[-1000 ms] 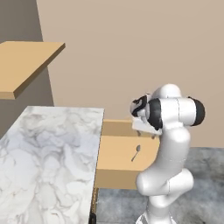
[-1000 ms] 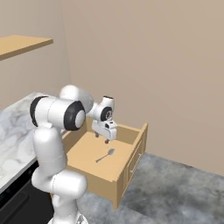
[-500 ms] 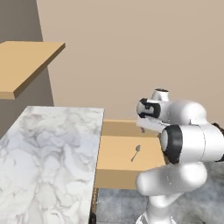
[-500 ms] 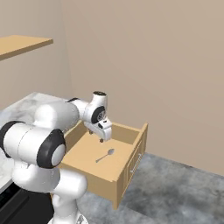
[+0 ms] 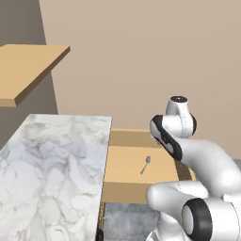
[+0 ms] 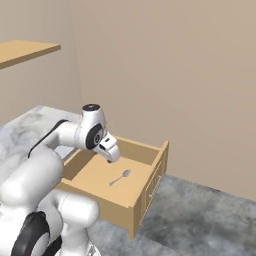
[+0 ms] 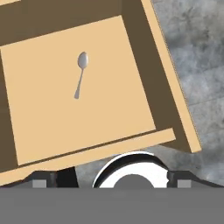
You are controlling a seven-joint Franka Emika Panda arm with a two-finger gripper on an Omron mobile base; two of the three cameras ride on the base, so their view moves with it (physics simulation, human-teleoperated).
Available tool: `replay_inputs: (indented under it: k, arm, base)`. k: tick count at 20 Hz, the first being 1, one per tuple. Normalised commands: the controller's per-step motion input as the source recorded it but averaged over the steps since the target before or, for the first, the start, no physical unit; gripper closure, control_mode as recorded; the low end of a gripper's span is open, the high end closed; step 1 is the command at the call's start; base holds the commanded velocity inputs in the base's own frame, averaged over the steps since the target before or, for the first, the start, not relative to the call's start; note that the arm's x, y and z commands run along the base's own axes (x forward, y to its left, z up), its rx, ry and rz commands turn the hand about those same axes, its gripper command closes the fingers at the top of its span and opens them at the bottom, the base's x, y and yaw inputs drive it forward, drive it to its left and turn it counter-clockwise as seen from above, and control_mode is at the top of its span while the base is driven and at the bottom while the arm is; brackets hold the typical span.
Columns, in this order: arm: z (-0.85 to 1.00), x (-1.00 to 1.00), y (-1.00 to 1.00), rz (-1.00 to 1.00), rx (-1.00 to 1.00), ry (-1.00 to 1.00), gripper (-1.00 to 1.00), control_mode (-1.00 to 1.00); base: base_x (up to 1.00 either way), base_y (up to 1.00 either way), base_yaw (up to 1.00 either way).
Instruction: Organize the utensils by type. Pick up the wooden spoons from the counter and place them in the open cabinet. Then pick up the metallic utensils from the counter and place them in the open drawer.
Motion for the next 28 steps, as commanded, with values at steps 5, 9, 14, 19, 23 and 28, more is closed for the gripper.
replay_inputs:
  k: [5,9,14,19,23,28]
  arm:
    - [0.54,-0.59,0.02,0.06,-0.07,-0.05,-1.00,-1.00]
    - [0.43,-0.49,0.00,0.04,0.00,0.00,-1.00,-1.00]
    - [0.12,-0.33,0.00,0.01,0.00,0.00,-1.00,-1.00]
    - [0.00,0.00,0.00,0.00,0.00,0.00,-1.00,-1.00]
    - [0.00,-0.04,0.00,0.00,0.00,-0.01,-1.00,1.00]
    - [0.00,0.00,0.00,0.00,0.00,0.00,-1.00,1.00]
  base:
    - [0.00,0.00,0.00]
    - [0.00,0.00,0.00]
    - [0.00,0.00,0.00]
    - [0.00,0.00,0.00]
    - [-0.34,-0.05,-0.01]
    - [-0.74,-0.36,-0.18]
